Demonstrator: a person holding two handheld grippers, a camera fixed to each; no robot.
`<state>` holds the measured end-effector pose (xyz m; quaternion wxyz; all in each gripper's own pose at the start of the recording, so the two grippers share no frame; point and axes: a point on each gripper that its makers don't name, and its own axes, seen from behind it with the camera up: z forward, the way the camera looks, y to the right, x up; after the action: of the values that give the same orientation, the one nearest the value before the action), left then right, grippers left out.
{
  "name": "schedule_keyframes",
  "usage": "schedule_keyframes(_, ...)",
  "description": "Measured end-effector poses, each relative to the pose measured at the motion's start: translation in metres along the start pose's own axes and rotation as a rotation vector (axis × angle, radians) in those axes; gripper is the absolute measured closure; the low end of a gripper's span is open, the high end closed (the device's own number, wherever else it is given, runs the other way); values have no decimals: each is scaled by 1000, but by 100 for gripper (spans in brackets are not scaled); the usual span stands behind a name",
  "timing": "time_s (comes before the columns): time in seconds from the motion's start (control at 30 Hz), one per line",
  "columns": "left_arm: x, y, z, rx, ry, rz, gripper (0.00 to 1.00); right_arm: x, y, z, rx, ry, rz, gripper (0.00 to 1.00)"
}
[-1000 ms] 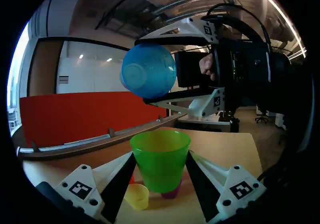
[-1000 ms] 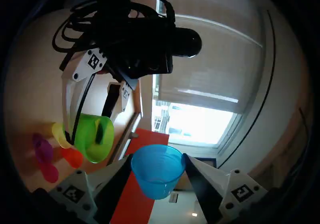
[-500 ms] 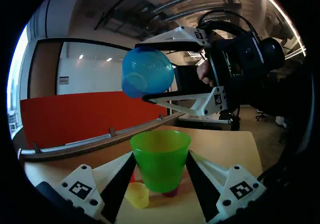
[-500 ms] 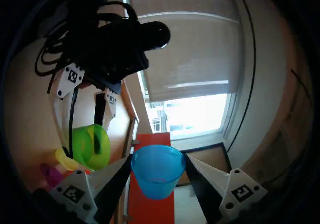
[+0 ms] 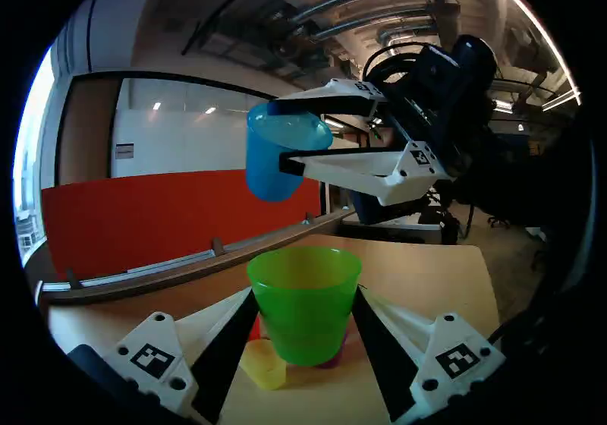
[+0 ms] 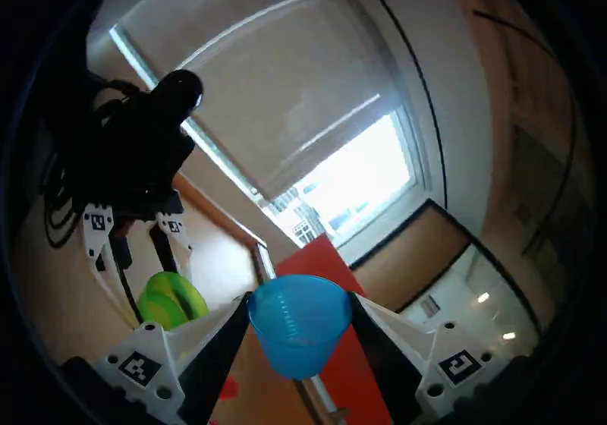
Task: Pour water
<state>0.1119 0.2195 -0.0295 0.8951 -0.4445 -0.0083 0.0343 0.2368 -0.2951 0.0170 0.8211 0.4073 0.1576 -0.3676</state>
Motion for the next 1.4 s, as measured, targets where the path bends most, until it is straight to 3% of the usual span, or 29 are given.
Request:
schedule_keyframes(0.2,-1,-2,-1,4,-2,0,18,5,0,-5,16,25,239,9)
schedule_keyframes(0.37,-1,-2,-2,6,-4,0,18,7,-1,-7,39,36,352,8)
schedule_keyframes(0.67,-1,-2,-2,6,-4,1,18,6,-7,-7,64,20,436,9)
schedule_keyframes(0.97,0,-1,-3,4,-4,3,18,8,-6,-8,86,22,608,8)
schedule_keyframes(1.27,-1,-2,-3,6,-9,4,18,11,-9,-7,106,12,666,9)
schedule_keyframes(1.4,-3,-3,-3,5,-16,8,18,6,-10,-7,105,8,719,8)
